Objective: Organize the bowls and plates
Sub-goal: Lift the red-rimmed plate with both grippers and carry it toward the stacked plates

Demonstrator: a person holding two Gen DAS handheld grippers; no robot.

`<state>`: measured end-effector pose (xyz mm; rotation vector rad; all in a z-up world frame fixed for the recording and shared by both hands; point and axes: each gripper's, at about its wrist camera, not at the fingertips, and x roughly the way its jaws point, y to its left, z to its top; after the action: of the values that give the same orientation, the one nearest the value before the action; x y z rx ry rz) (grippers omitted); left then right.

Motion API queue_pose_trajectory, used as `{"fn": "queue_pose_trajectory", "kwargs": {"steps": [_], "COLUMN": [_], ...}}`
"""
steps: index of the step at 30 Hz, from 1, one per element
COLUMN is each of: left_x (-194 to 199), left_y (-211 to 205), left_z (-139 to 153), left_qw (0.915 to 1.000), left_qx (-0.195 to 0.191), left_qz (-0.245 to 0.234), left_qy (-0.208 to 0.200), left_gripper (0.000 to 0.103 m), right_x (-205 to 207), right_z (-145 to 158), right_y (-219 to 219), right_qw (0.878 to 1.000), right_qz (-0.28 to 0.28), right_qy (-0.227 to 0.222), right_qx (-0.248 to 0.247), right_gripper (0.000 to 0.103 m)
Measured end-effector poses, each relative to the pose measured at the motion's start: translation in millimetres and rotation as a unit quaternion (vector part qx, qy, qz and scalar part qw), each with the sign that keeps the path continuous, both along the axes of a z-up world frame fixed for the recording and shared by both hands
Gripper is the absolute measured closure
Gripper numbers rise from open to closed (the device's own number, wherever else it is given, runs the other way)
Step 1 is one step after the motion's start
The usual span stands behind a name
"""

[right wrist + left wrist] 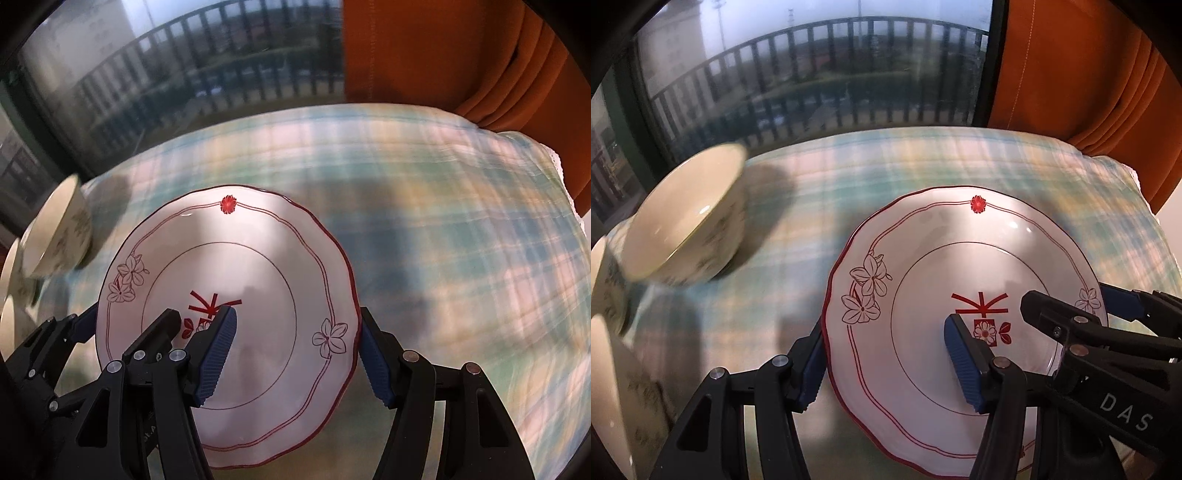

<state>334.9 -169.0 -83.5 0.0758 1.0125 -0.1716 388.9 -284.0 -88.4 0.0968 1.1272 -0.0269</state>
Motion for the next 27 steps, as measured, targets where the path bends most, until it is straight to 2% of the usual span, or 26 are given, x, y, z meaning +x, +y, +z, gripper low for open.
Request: {"fn": "queue_pose_trajectory", "kwargs": {"steps": [10, 18, 20, 22, 25, 26, 27], "left_x": [-42.9, -66.9, -68.3, -69.1, -67.6, -66.6, -65.2], "left_y": [34.0, 53.2, 57.2, 58.0, 56.2, 55.7, 55.8], "left_z": [3.0, 2.4, 2.9, 2.8, 2.0, 1.8, 1.8], "left_qw": [0.9999, 0.9999, 1.0, 1.0, 1.0, 0.9999, 0.9999], "left_qx": [-0.002, -0.006, -0.007, -0.004, -0.004, -0.004, -0.005], "left_qz": [0.002, 0.001, 0.006, 0.008, 0.006, 0.006, 0.008], "left_qy": [0.012, 0.01, 0.002, -0.002, -0.006, -0.007, -0.008], "left_gripper": [0.041, 0.042, 0.048, 0.048, 0.048, 0.048, 0.048], "right_x": [-44.3, -71.9, -74.3, -75.1, -76.8, -76.2, -74.7], "right_z": [-1.5, -2.0, -1.7, -2.0, 0.9, 1.8, 1.9], "right_y": [47.3, 62.4, 64.0, 63.0, 63.7, 63.8, 63.4], "right_qw": [1.0, 0.999, 0.999, 0.999, 0.998, 0.998, 0.997], "right_qz": [0.024, 0.04, 0.046, 0.046, 0.047, 0.05, 0.055], "right_qy": [0.009, 0.006, 0.0, -0.009, -0.032, -0.037, -0.038], "right_qx": [0.001, 0.008, 0.006, 0.006, -0.024, -0.031, -0.032], "right_gripper": [0.036, 0.036, 0.035, 0.035, 0.036, 0.037, 0.044]}}
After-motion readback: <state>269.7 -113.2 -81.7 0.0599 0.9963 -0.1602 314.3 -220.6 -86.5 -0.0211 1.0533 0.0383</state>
